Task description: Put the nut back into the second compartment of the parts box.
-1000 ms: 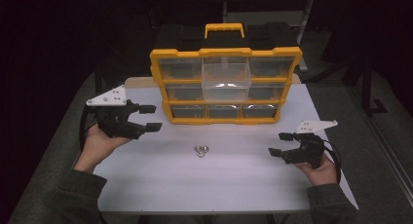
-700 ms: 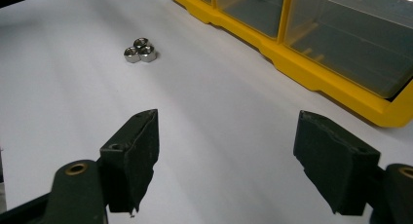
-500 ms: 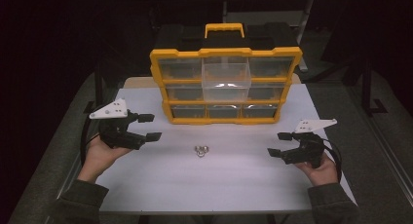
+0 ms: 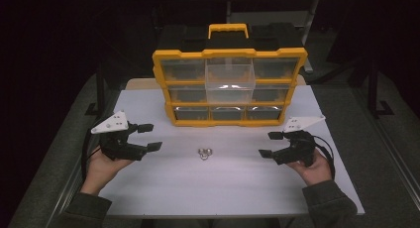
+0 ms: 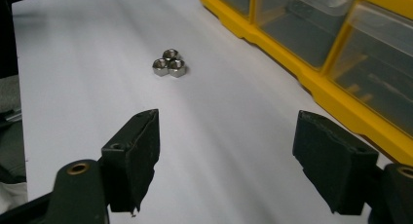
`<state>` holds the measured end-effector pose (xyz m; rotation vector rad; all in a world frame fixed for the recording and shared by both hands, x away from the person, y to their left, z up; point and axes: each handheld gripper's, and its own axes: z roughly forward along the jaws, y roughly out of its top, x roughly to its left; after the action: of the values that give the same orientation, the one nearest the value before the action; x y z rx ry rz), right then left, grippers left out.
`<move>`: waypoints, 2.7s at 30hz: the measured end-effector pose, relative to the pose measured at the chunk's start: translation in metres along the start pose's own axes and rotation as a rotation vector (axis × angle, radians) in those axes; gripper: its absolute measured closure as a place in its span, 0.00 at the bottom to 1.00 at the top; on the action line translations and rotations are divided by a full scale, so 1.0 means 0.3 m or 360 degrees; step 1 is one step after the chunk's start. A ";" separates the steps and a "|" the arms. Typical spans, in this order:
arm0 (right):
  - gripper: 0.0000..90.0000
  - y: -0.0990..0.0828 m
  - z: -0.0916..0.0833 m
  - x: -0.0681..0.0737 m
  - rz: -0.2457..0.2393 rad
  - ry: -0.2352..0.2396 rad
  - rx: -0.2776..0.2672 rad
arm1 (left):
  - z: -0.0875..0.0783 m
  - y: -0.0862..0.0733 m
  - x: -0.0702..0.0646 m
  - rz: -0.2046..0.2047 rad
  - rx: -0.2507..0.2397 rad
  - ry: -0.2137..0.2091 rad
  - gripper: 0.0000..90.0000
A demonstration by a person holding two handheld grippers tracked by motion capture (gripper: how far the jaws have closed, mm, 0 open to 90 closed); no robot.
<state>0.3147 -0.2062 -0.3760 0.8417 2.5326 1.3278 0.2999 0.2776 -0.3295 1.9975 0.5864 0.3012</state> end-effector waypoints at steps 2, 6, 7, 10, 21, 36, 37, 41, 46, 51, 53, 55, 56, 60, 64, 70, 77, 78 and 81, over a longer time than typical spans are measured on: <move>0.27 0.010 0.019 0.008 -0.0007 0.0015 0.0017 | -0.001 -0.014 -0.003 0.0004 0.0004 0.0015 0.33; 0.29 0.023 0.058 0.015 -0.0025 0.0044 0.0047 | -0.001 -0.041 -0.001 0.0003 0.0011 0.0041 0.33; 0.30 0.027 0.068 0.016 -0.0032 0.0050 0.0052 | 0.000 -0.048 -0.002 -0.0002 0.0005 0.0044 0.33; 0.30 0.045 0.096 0.023 -0.0045 0.0069 0.0080 | 0.004 -0.066 -0.006 0.0002 0.0017 0.0072 0.33; 0.36 0.107 0.224 0.042 -0.0109 0.0148 0.0165 | 0.012 -0.128 -0.006 -0.0031 0.0000 0.0127 0.33; 0.45 0.172 0.440 0.074 -0.0211 0.0235 0.0296 | 0.018 -0.168 -0.007 -0.0051 -0.0010 0.0144 0.31; 0.46 0.171 0.461 0.071 -0.0244 0.0249 0.0296 | 0.017 -0.168 -0.007 -0.0048 -0.0008 0.0147 0.31; 0.53 0.177 0.527 0.081 -0.0251 0.0249 0.0343 | 0.015 -0.169 -0.005 -0.0039 -0.0013 0.0147 0.31; 0.62 0.184 0.583 0.092 -0.0255 0.0238 0.0381 | 0.017 -0.168 -0.008 -0.0037 -0.0022 0.0135 0.31; 0.70 0.185 0.608 0.097 -0.0271 0.0208 0.0399 | 0.013 -0.167 -0.009 -0.0033 -0.0035 0.0133 0.31; 0.71 0.184 0.612 0.098 -0.0273 0.0195 0.0405 | 0.013 -0.167 -0.009 -0.0030 -0.0031 0.0137 0.31; 0.73 0.180 0.614 0.100 -0.0263 0.0190 0.0412 | 0.013 -0.167 -0.009 -0.0031 -0.0035 0.0131 0.31; 0.74 0.179 0.615 0.101 -0.0271 0.0183 0.0415 | 0.013 -0.167 -0.009 -0.0034 -0.0036 0.0128 0.31; 0.75 0.173 0.619 0.106 -0.0305 0.0167 0.0444 | 0.017 -0.165 -0.012 -0.0031 -0.0039 0.0116 0.31; 0.76 0.171 0.618 0.104 -0.0316 0.0167 0.0434 | 0.019 -0.165 -0.013 -0.0032 -0.0029 0.0108 0.31; 0.77 0.169 0.610 0.091 -0.0282 0.0208 0.0433 | 0.019 -0.166 -0.013 -0.0037 -0.0039 0.0100 0.31; 0.77 0.137 0.547 0.096 -0.0238 0.0244 0.0344 | 0.017 -0.168 -0.010 -0.0040 -0.0042 0.0098 0.31; 0.77 0.132 0.539 0.102 -0.0211 0.0250 0.0338 | 0.017 -0.168 -0.010 -0.0038 -0.0043 0.0096 0.31; 0.77 0.121 0.517 0.112 -0.0218 0.0253 0.0327 | 0.017 -0.166 -0.014 -0.0038 -0.0047 0.0091 0.31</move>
<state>0.3614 -0.0618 -0.4353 0.6028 2.8300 1.1507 0.2850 0.2910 -0.3755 1.9576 0.6377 0.3512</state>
